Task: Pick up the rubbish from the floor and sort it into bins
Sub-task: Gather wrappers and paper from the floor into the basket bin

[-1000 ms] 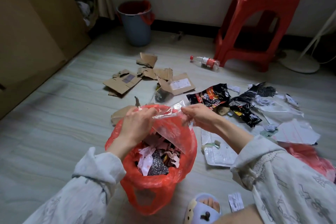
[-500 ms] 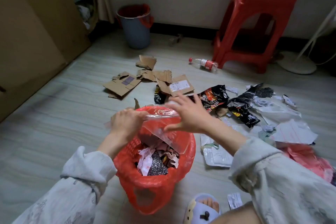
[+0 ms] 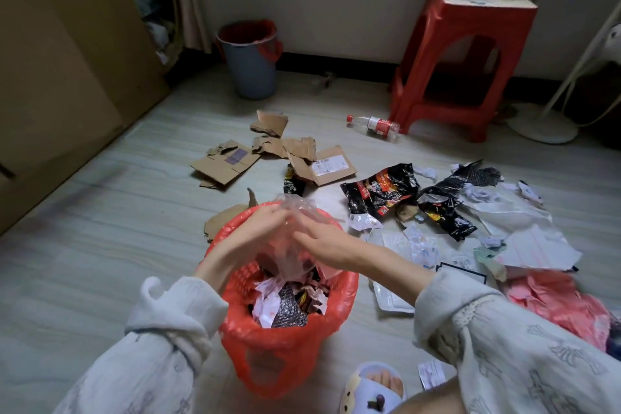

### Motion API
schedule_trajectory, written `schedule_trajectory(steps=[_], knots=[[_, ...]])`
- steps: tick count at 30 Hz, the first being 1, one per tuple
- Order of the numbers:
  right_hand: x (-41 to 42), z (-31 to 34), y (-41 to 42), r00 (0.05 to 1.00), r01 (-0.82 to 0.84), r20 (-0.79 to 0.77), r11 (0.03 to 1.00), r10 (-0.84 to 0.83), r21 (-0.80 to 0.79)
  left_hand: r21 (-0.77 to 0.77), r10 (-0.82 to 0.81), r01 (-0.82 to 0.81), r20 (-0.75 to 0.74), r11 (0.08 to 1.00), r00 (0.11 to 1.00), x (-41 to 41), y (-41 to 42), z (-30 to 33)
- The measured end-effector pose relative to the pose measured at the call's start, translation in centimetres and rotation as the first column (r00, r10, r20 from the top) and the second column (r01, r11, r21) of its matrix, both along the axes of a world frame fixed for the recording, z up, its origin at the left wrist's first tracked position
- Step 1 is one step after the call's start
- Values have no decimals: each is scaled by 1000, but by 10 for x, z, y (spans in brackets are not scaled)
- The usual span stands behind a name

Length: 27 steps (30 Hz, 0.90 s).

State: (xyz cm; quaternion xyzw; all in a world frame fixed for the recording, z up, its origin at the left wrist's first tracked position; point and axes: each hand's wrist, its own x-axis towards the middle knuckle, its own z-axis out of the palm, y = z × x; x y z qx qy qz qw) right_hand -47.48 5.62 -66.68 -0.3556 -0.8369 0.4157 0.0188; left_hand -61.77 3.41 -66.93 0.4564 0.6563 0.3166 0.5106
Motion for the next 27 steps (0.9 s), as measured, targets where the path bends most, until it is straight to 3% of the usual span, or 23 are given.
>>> schedule_trajectory(steps=[3,5,9,11,13,14,16,17,18,20,22,24,27], knots=[[3,-8,4,993,23,-111,993,-36,-120,-61,-133,165,355,984,925,-6,-8,7],[3,-14,6,984,117,-124,986,-131,-117,-66,-141,180,386,982,912,-3,-7,14],[8,-19,13,966,239,-105,971,-237,7,-43,-266,266,14,963,964,4,-3,25],[13,-17,14,936,328,-125,944,-331,-40,-52,-323,321,-50,946,945,5,-6,31],[19,-13,18,881,438,-138,891,-452,-121,154,-167,179,-84,972,982,3,-9,40],[23,-12,21,855,476,-148,865,-498,-157,325,12,18,-90,945,996,0,-9,44],[33,-15,29,818,504,-168,826,-550,-251,562,306,-224,-55,797,951,-11,-3,46],[37,-15,30,812,491,-175,815,-556,-309,582,336,-220,-98,783,937,-17,1,46],[39,-15,30,817,462,-184,811,-547,-358,535,289,-150,-186,831,939,-22,5,43],[42,-20,30,833,389,-206,808,-513,-442,284,8,95,-341,954,940,-22,9,33],[41,-18,29,840,314,-237,794,-488,-521,128,-191,259,-393,957,900,-13,9,29],[39,-16,28,836,314,-247,796,-490,-518,126,-195,279,-450,952,872,-7,13,24],[37,-16,25,803,438,-247,819,-542,-371,138,-164,282,-547,949,821,-5,15,17]])
